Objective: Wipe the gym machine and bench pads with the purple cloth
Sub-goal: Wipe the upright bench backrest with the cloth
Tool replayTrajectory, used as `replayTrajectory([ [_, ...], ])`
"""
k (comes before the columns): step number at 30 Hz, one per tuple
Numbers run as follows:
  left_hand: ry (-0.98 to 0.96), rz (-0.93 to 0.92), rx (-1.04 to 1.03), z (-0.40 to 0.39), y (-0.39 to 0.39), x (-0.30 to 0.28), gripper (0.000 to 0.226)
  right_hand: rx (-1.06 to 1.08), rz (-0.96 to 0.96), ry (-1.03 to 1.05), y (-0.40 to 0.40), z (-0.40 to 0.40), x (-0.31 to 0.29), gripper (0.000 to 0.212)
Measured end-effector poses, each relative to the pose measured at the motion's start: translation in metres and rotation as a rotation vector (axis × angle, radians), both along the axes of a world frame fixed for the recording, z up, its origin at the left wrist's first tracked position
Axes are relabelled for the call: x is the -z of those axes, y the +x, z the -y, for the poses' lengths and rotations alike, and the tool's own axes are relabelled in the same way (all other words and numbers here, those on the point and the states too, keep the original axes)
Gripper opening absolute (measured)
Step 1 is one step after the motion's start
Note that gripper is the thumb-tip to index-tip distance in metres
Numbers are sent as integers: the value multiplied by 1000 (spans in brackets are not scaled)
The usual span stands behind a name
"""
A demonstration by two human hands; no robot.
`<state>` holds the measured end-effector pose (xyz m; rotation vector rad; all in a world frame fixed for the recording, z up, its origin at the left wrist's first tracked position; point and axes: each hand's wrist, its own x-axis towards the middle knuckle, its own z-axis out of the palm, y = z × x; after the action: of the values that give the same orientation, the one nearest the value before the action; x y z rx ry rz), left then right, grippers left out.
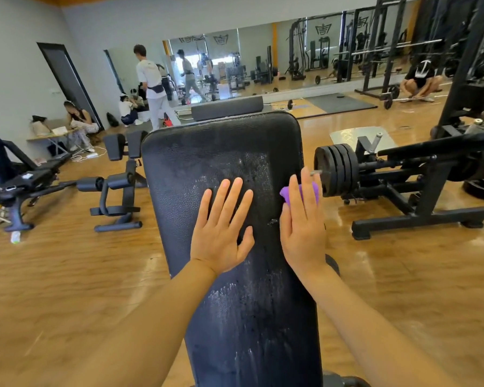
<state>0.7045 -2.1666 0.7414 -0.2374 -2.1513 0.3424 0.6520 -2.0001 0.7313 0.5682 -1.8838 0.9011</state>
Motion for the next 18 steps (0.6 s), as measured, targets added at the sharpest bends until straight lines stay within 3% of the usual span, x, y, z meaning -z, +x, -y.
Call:
replayTrajectory([
  [5, 4, -6, -8, -1, -1, 0, 65, -11, 107, 222, 46, -26, 120, 50],
  [8, -1, -12, -6, -1, 0, 1, 64, -4, 193, 360, 56, -41, 155, 52],
  [18, 6, -12, -5, -1, 0, 0, 63, 124, -98, 336, 16, -20, 44, 44],
])
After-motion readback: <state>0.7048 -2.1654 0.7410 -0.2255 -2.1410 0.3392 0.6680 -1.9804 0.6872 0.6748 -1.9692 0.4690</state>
